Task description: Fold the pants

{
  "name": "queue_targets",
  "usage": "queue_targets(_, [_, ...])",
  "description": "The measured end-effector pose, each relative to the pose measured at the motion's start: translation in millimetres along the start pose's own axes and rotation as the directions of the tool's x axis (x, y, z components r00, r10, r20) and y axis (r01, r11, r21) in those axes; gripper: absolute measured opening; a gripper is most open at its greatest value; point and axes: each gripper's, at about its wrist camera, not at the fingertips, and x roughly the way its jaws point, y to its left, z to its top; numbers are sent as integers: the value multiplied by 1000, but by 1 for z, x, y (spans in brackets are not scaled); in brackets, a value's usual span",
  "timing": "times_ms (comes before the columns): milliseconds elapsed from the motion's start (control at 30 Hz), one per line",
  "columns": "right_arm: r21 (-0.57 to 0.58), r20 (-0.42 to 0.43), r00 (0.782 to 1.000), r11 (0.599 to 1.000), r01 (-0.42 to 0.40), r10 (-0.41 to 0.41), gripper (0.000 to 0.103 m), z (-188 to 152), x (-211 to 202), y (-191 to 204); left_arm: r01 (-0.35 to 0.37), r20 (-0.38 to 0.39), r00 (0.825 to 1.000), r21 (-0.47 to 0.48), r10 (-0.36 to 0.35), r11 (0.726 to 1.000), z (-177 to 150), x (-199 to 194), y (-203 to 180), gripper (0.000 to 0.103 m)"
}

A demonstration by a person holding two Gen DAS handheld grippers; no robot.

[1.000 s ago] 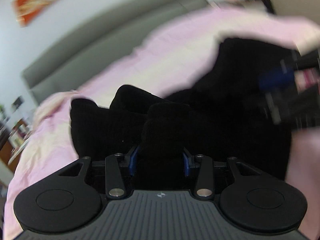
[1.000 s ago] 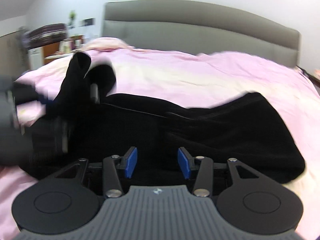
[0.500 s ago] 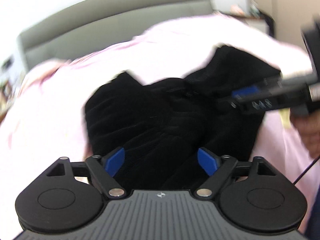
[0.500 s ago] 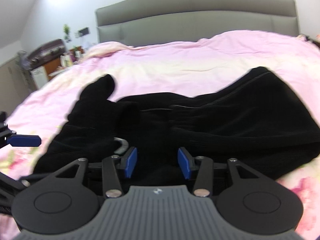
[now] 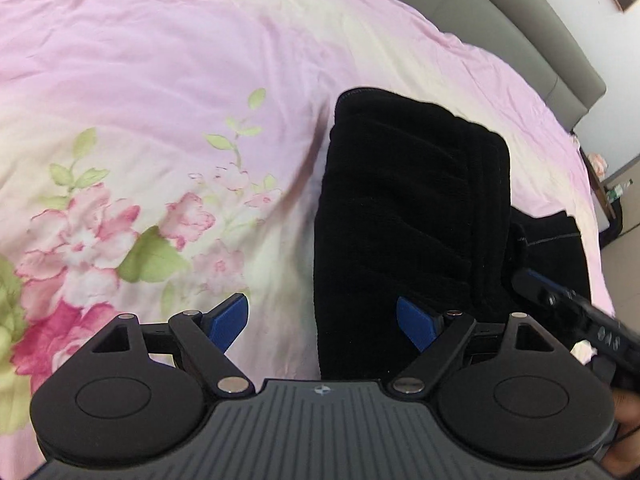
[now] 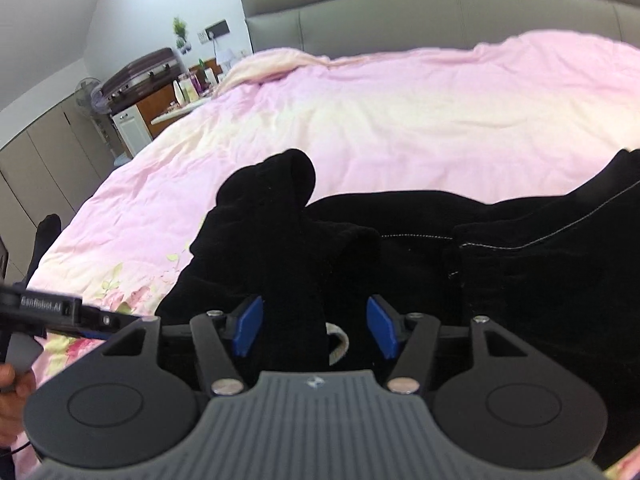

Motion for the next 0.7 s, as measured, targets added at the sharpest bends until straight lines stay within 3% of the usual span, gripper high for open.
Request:
queue_targets(133, [156, -85, 993, 985, -71, 85, 55, 13, 39, -17, 13, -16, 1000, 23, -13, 1000, -6, 1, -6, 99])
queue_targets(267, [231, -87, 977, 958, -170, 195, 52, 18, 62, -20, 23, -14, 1000, 20, -23, 1000, -6, 2, -7, 102])
queue_targets(433, [149, -87, 983, 977, -150, 165, 42, 19, 66, -4, 27, -10, 1000, 20, -27, 999, -6, 3, -5, 103])
queue_targets(533, [91, -83, 983, 984, -155, 162, 30, 24, 57, 2, 35, -10, 999, 19, -35, 999, -7, 0, -5, 103])
queue_targets(633, [72, -41, 977, 975, -208, 211, 17, 35, 36, 6, 36, 9, 999, 30, -36, 999, -7, -8, -10, 103])
queue_targets(700, [93, -12, 968, 964, -248, 250, 16, 43, 20, 3, 49, 24, 998, 37, -50, 998, -6, -14, -14, 103])
